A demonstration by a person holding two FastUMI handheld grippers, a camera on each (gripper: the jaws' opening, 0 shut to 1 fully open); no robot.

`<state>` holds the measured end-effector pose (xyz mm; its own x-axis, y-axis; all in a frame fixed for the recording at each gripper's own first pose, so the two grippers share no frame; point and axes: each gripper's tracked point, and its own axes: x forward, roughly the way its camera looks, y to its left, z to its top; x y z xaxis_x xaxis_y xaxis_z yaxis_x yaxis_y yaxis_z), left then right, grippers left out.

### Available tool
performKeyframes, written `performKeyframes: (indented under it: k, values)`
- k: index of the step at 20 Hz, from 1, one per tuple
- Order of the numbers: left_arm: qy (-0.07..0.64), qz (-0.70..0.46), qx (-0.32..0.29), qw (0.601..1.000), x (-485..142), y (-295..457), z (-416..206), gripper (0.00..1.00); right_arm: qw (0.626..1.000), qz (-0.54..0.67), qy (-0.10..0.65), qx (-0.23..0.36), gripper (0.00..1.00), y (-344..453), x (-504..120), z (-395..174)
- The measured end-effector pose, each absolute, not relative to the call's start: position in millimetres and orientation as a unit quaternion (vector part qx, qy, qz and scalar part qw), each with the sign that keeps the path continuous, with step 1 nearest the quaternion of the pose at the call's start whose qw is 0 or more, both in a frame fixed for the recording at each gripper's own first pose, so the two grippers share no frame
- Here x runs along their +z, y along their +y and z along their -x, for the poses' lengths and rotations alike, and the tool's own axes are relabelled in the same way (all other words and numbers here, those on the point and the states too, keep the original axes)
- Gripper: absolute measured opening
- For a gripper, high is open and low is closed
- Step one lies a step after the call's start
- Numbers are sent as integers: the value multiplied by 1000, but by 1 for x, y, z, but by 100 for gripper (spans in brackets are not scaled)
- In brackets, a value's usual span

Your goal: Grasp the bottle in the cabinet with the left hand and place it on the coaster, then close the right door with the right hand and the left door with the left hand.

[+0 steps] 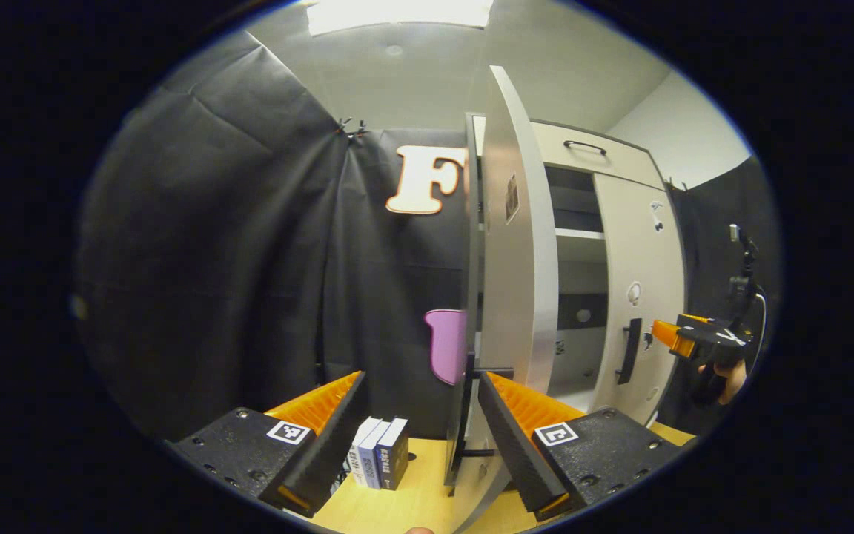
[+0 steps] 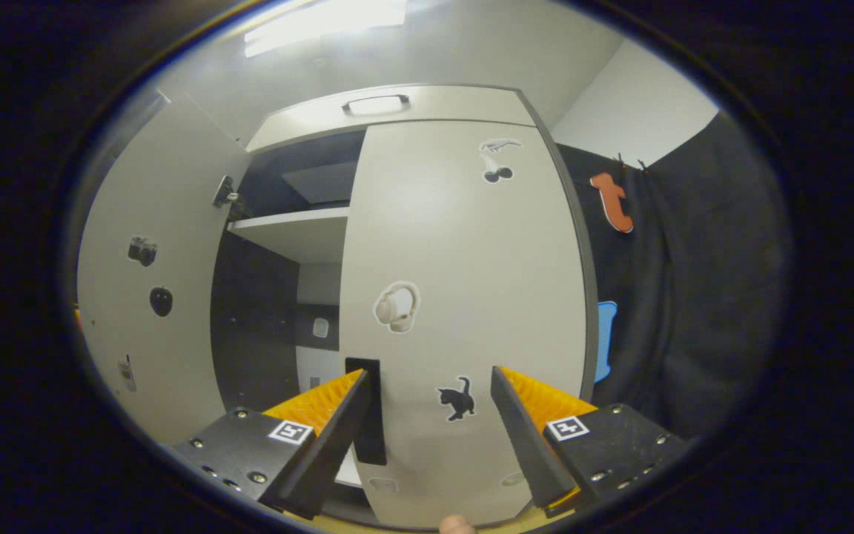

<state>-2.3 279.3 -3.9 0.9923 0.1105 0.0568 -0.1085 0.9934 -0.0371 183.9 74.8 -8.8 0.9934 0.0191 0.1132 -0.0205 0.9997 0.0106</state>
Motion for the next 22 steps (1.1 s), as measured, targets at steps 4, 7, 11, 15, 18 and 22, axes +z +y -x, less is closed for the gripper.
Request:
performKeyframes:
  k: [4,7,11,15,18,22]
  values:
    - [-20,39,-13,999,-6,259,-8,93,999,-6,-39,-16,99,54,-22,-174]
    - [-26,57,-43,997,-6,239,-15,93,999,-3,-32,-27,99,40,-26,-165]
    - [-31,80,-82,993,-5,206,-24,93,999,5,-27,-36,99,23,-27,-154]
    - [-33,71,-105,991,-5,178,-37,88,998,9,-29,-49,100,2,-22,-145]
    - [-30,86,-114,989,-8,162,-49,87,998,10,-28,-57,97,-11,-22,-139]
    - [-25,94,-132,986,-10,140,-69,99,997,15,-25,-69,97,-27,-23,-131]
